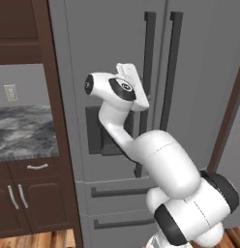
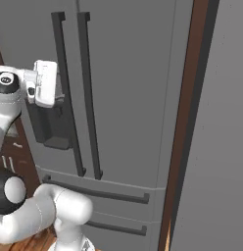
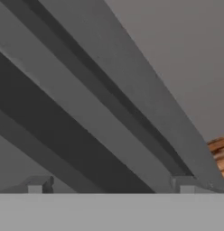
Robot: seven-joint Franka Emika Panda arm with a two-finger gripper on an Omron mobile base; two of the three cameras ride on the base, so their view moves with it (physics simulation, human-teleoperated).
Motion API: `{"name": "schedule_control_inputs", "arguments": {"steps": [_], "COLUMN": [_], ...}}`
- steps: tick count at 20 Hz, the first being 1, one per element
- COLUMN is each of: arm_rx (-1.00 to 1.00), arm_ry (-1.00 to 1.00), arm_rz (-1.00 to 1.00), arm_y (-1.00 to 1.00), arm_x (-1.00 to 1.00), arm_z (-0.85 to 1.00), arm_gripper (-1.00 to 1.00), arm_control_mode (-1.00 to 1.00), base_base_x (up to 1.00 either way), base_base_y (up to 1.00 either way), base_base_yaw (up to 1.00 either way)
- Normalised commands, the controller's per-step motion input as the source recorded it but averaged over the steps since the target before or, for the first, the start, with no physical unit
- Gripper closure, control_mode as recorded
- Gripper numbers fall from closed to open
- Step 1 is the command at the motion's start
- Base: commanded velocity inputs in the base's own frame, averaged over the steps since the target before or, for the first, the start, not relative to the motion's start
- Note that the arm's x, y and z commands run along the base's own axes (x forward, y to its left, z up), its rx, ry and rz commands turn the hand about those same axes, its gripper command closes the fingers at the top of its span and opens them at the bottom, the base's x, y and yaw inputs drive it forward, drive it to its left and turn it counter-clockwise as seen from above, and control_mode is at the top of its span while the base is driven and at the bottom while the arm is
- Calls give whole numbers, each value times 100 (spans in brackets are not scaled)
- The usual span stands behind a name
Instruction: Place the fish on the counter behind the older fish on the same shelf of the fridge to maintain FIFO order. Close the fridge door when finished.
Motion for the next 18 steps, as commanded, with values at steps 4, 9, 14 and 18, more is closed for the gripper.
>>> {"name": "schedule_control_inputs", "arguments": {"steps": [4,9,14,18], "arm_rx": [0,0,0,3], "arm_ry": [-20,-45,-23,-7], "arm_rz": [7,5,5,10], "arm_y": [-34,-35,-44,-48], "arm_x": [26,-72,-21,71], "arm_z": [-32,-58,-36,-30], "arm_gripper": [-100,-100,-100,-100], "arm_control_mode": [-100,-100,-100,-100], "base_base_x": [0,0,0,0], "base_base_y": [0,0,0,0], "base_base_yaw": [0,0,0,0]}}
